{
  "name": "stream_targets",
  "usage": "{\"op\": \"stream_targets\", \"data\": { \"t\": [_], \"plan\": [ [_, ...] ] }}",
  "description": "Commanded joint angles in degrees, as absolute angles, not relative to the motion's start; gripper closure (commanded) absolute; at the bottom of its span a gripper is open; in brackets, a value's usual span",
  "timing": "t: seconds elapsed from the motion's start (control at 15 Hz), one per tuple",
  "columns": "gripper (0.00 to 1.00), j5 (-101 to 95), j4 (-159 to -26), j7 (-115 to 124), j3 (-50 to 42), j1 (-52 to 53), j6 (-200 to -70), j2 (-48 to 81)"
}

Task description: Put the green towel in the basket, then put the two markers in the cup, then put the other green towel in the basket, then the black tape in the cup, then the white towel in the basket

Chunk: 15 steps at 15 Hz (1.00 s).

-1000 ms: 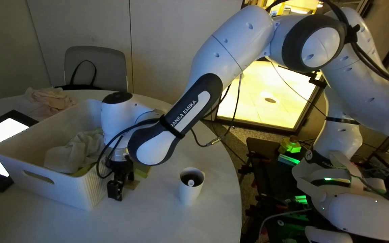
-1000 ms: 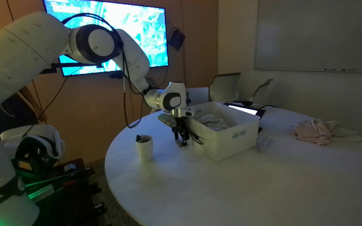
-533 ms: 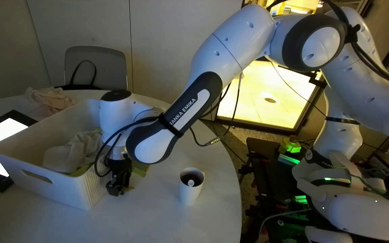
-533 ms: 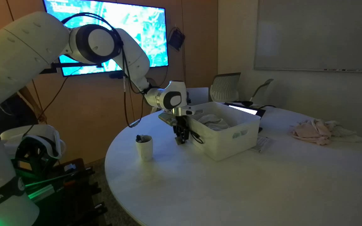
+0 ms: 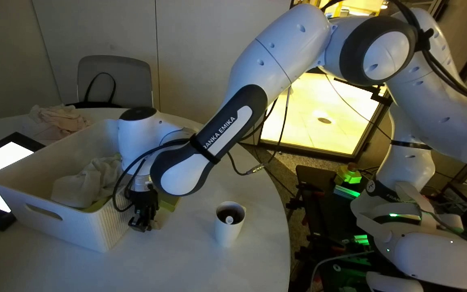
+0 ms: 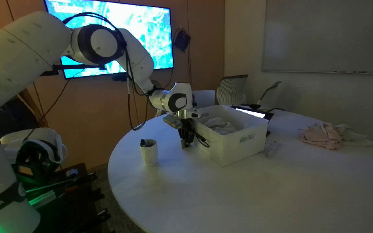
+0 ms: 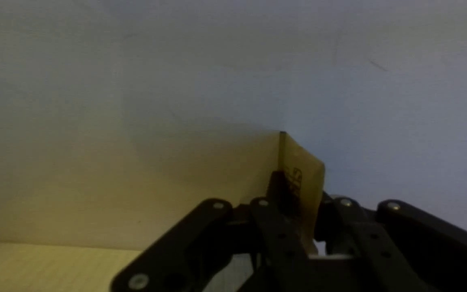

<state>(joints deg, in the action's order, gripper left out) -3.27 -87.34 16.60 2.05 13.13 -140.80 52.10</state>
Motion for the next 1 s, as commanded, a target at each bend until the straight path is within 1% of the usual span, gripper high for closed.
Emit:
{"op": "stream_targets", "data": {
  "t": [0.0,0.47,0.73,0.87,0.93],
  "plan": [
    [0.84,-2.46,-89.31,17.17,1.47,14.24,-136.86,48.85],
    [0.86,-2.88,-95.6,21.0,1.48,16.01,-127.42,40.09],
    [0.88,-3.28,-97.41,23.94,1.35,16.83,-124.63,37.39],
    [0.87,-3.44,-97.65,24.34,1.5,16.84,-124.8,37.26],
    [0.83,-3.88,-97.75,25.2,1.24,17.22,-125.75,37.48]
  ]
}}
